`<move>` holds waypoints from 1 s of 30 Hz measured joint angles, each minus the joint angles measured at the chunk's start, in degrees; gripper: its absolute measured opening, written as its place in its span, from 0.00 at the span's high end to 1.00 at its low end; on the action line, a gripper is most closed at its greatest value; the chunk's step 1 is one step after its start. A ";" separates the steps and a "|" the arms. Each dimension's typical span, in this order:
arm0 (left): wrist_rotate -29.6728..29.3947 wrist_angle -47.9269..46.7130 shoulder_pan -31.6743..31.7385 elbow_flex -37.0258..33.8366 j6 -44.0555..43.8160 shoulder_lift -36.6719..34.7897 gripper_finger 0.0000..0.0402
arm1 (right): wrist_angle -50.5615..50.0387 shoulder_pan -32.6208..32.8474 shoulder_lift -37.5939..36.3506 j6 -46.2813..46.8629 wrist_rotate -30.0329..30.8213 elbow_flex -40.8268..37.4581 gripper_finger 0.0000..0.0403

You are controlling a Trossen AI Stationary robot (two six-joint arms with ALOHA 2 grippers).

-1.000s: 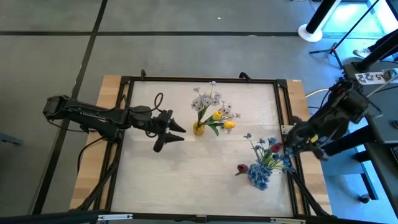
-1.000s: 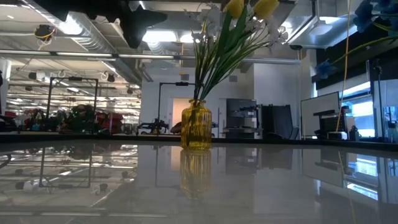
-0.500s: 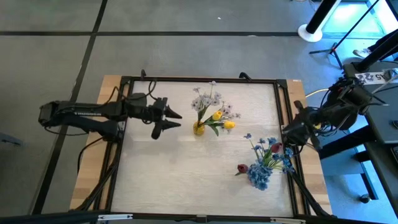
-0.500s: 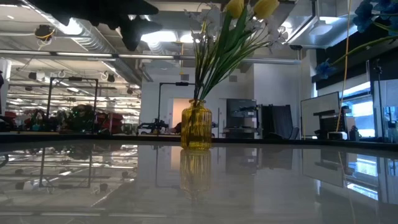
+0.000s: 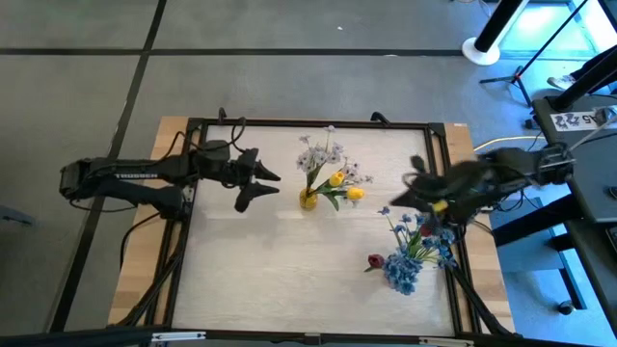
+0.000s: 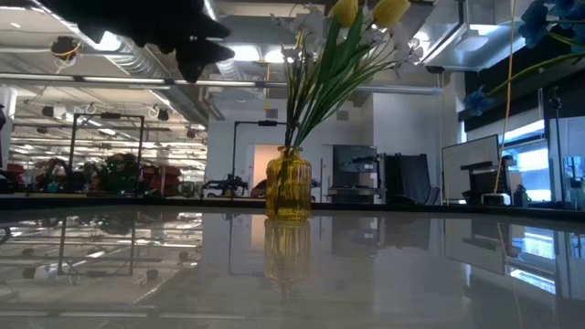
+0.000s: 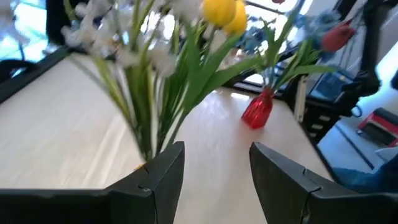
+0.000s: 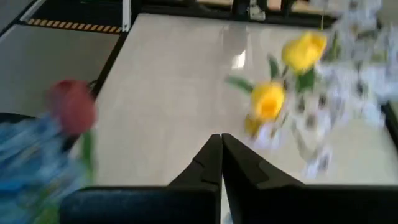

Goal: Sort flowers into vase by color
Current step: Return to Home Position

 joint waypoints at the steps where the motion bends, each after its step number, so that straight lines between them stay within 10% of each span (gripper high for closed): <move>1: 0.00 -0.79 0.40 0.00 0.14 0.00 0.55 | 2.13 -2.50 1.03 -2.88 -2.08 -0.04 0.98; 11: -1.14 -2.82 3.01 -6.29 0.44 -8.38 0.55 | 20.52 -20.69 -5.44 -16.01 -6.38 -4.74 0.99; 30: -26.14 8.39 -16.11 -29.67 -5.49 -32.22 0.55 | 50.64 -20.94 -41.18 -8.42 -3.45 -51.17 1.00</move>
